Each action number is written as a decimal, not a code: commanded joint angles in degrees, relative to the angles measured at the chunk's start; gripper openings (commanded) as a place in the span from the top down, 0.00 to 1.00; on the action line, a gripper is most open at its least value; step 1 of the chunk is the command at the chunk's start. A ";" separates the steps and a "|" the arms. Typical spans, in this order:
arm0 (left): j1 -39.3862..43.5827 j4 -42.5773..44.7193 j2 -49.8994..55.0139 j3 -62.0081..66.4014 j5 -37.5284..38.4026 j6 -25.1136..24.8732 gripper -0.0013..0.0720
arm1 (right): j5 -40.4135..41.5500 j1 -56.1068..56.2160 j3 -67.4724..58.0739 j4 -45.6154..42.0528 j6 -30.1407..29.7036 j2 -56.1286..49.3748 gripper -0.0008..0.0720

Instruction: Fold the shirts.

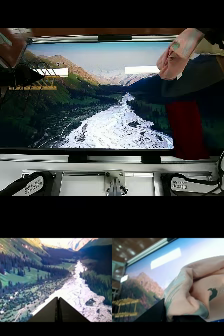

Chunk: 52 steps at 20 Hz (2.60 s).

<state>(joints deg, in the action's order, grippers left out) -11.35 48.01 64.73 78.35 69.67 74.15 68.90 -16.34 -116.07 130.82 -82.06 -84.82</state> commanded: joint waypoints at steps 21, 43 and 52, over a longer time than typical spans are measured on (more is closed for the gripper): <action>0.02 -0.87 -0.02 0.04 1.99 0.00 0.95 | 15.17 -0.39 0.74 -31.01 2.71 -9.42 0.88; 0.02 -0.87 -0.02 0.11 4.22 -3.28 0.95 | 36.06 -2.91 4.20 -35.21 18.78 -3.72 0.88; 0.02 -0.92 0.00 0.11 4.35 -4.76 0.95 | 36.15 -8.24 27.85 -41.38 19.50 11.80 0.88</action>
<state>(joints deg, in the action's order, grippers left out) -11.29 47.11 64.73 78.39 73.97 69.63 104.81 -21.89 -95.96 90.67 -63.16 -78.37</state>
